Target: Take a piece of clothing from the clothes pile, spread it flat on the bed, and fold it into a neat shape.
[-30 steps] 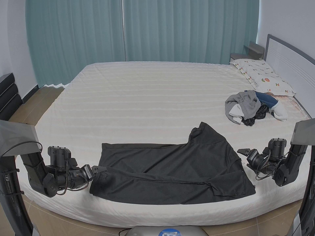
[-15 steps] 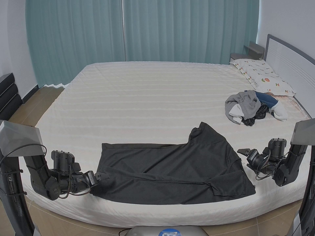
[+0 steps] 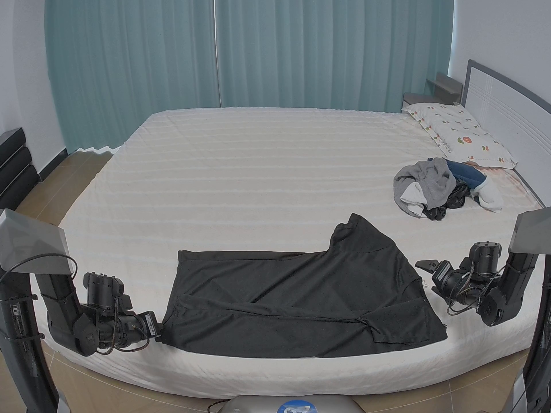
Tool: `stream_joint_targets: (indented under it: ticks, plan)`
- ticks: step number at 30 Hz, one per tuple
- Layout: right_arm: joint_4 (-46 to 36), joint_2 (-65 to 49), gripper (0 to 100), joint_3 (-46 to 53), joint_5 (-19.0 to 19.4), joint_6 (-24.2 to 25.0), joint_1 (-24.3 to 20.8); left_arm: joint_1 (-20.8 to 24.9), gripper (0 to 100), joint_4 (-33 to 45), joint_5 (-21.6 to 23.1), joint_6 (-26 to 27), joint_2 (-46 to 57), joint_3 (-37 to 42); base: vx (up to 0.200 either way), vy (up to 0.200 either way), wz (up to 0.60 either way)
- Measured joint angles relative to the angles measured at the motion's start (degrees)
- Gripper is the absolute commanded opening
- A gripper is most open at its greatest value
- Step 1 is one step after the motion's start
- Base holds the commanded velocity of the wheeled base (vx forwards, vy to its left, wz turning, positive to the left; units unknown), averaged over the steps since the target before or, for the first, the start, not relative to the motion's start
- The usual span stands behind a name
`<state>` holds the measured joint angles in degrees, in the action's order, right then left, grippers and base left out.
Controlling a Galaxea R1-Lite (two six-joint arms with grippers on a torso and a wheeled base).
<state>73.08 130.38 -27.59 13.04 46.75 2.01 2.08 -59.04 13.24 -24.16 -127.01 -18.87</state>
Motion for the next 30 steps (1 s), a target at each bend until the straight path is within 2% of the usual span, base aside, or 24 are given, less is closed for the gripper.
stream_joint_targets:
  ticks: [8, 15, 22, 23, 30]
  plan:
    - [0.02, -0.17, 100, 0.0, 0.01, 0.0, 0.1, -0.22, 0, 2.22, -0.3, 1.85, 2.1, 1.38, 0.0, 0.0, 0.0]
    - [0.02, -0.28, 100, 0.06, 0.01, 0.0, 0.1, -0.46, 0, 5.86, -3.83, 5.89, 3.06, 2.06, 0.0, 0.0, 0.0]
    - [0.02, -0.28, 100, 0.22, 0.0, -0.06, 0.02, -0.35, 0, 6.06, -4.13, 6.66, 3.45, 2.86, 0.0, 0.0, 0.0]
    - [0.0, -0.28, 100, 0.24, 0.0, -0.06, 0.02, -0.3, 100, 6.0, -4.13, 6.9, 3.58, 3.11, 0.0, 0.0, 0.0]
    - [0.02, -0.33, 100, 0.26, 0.01, -0.04, -0.01, -0.41, 100, 5.5, -3.77, 6.33, 3.84, 2.1, 0.0, 0.0, 0.0]
